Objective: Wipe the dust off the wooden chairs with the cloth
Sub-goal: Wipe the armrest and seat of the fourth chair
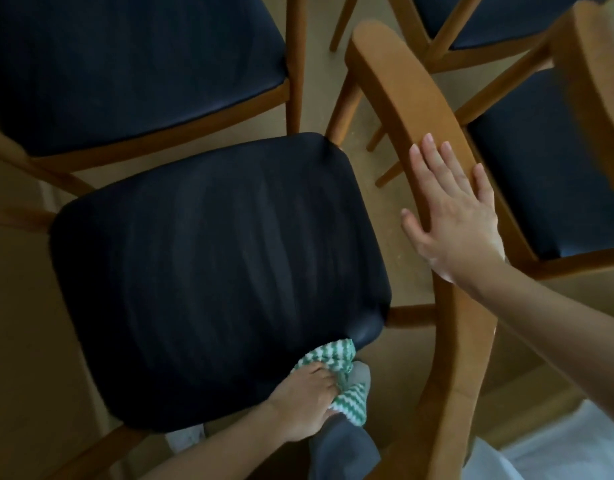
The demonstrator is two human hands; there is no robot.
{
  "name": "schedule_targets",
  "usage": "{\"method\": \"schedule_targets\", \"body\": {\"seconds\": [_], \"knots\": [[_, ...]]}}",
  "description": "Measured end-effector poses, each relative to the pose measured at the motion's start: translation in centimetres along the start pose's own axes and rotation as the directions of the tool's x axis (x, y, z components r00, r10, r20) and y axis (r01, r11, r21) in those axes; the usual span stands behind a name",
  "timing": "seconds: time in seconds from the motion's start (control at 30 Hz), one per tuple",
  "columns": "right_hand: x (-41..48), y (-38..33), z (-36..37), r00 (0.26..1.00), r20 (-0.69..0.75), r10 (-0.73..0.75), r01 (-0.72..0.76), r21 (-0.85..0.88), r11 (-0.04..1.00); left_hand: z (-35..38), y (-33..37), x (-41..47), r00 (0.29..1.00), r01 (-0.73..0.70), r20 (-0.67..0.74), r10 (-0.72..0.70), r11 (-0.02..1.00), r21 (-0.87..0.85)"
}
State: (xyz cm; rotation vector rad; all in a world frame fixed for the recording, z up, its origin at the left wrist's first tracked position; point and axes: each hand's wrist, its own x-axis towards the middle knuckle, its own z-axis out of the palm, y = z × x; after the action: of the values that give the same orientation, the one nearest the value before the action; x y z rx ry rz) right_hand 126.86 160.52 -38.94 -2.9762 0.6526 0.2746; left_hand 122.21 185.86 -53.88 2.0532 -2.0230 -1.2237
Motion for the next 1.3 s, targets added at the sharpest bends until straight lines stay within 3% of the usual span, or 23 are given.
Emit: {"method": "schedule_targets", "body": {"seconds": [0.07,0.1,0.2,0.27,0.3,0.37,0.43,0.5,0.53,0.57,0.6,0.7,0.73,0.83,1.03,1.3], "knots": [[0.0,0.0,-0.1,1.000,0.002,-0.001,0.001,-0.002,1.000,-2.1,0.3,-0.2,0.992,0.124,0.020,-0.124,0.947,-0.296],[0.0,0.0,0.0,1.000,-0.001,-0.006,0.006,-0.003,1.000,-3.4,-0.2,-0.2,0.984,0.175,0.053,-0.171,0.855,-0.488],[-0.1,0.1,0.1,1.000,-0.007,-0.009,0.009,-0.003,1.000,-8.0,-3.0,-0.9,0.961,0.101,-0.013,-0.275,0.395,-0.913],[0.0,0.1,0.2,1.000,-0.001,0.001,-0.001,-0.003,1.000,-11.8,-6.1,-1.4,0.877,-0.015,-0.079,-0.474,0.137,-0.990],[0.0,0.1,0.1,1.000,0.004,0.008,-0.008,-0.003,1.000,-13.8,-8.5,-1.7,0.810,-0.085,-0.112,-0.576,0.074,-0.994],[0.1,0.1,0.1,1.000,0.014,0.019,-0.019,-0.006,1.000,-17.8,-13.6,-2.3,0.645,-0.199,-0.239,-0.726,0.143,-0.970],[0.1,0.2,0.2,1.000,0.012,0.018,-0.018,0.001,1.000,-21.2,-18.5,-2.7,0.459,-0.211,-0.404,-0.791,0.344,-0.915],[0.2,0.2,0.3,1.000,0.007,0.011,-0.011,0.010,1.000,-23.1,-22.3,-2.9,0.290,0.030,-0.537,-0.792,0.568,-0.823],[0.2,0.3,0.4,1.000,0.004,0.008,-0.008,0.014,1.000,-23.3,-23.6,-2.7,0.246,0.169,-0.558,-0.792,0.602,-0.780],[0.1,0.3,0.5,1.000,0.000,0.004,-0.004,0.020,1.000,-23.3,-24.6,-2.2,0.244,0.264,-0.553,-0.796,0.604,-0.752],[0.1,0.4,0.6,1.000,-0.005,0.002,-0.002,0.024,1.000,-22.9,-25.2,-1.7,0.287,0.323,-0.529,-0.799,0.600,-0.732],[0.1,0.5,0.8,1.000,-0.022,-0.011,0.011,0.022,1.000,-18.8,-25.8,0.8,0.466,0.502,-0.428,-0.774,0.630,-0.593],[0.1,0.5,0.8,1.000,-0.023,-0.014,0.014,0.021,1.000,-17.6,-25.8,1.5,0.459,0.521,-0.456,-0.763,0.647,-0.557],[0.2,0.5,0.8,0.999,-0.030,-0.014,0.015,0.025,1.000,-16.1,-25.1,2.1,0.385,0.497,-0.558,-0.735,0.675,-0.545],[0.1,0.5,0.8,0.999,-0.044,-0.012,0.013,0.012,1.000,-12.9,-20.8,1.6,0.411,0.395,-0.625,-0.664,0.747,-0.535],[0.2,0.1,0.3,1.000,-0.024,-0.015,0.016,0.017,1.000,-4.5,-11.5,2.0,0.562,0.317,-0.641,-0.522,0.852,-0.417]]}}
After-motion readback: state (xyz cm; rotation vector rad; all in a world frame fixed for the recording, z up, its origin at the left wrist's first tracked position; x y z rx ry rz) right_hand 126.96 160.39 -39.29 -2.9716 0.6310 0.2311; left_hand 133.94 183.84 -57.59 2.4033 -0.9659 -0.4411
